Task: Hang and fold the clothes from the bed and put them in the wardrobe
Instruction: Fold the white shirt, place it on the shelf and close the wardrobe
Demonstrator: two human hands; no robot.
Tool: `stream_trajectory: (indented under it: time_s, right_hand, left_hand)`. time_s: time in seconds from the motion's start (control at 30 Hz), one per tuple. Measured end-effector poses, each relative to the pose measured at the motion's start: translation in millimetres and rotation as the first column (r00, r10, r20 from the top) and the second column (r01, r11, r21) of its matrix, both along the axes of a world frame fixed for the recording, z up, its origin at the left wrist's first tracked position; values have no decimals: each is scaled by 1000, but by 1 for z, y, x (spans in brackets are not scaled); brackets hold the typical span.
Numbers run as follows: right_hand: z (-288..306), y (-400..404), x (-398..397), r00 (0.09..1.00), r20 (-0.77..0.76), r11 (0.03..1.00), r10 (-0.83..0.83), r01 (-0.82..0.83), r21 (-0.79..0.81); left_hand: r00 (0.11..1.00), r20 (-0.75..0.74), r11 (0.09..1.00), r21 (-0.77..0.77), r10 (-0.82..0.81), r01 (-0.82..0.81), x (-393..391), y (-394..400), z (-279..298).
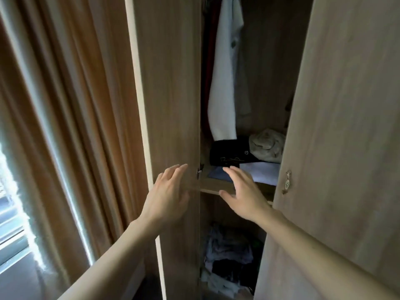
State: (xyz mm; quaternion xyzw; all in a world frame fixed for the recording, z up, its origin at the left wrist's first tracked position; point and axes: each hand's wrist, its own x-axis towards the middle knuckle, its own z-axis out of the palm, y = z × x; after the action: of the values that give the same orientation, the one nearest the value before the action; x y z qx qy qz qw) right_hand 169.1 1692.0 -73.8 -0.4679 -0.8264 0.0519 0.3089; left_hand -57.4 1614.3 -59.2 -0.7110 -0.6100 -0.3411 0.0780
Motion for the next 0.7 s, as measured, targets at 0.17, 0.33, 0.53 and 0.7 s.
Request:
stream_trajectory:
  time_s: [0.17, 0.33, 0.53, 0.7]
  right_hand:
    - [12, -23, -30, 999, 33, 1000, 7, -7, 1]
    - [23, -24, -63, 998, 2, 998, 60, -60, 13]
    - [13, -34, -91, 990, -94, 994, 103, -100, 35]
    - [0, -43, -79, 990, -85, 994, 112, -111, 17]
  left_hand:
    - [999, 32, 999, 48, 23, -24, -28, -26, 6]
    - [984, 65, 985, 23, 167, -169, -49, -39, 18]
    - [950, 194, 965, -144, 246, -220, -67, -21, 32]
    - [960, 200, 961, -236, 195, -146, -57, -12, 39]
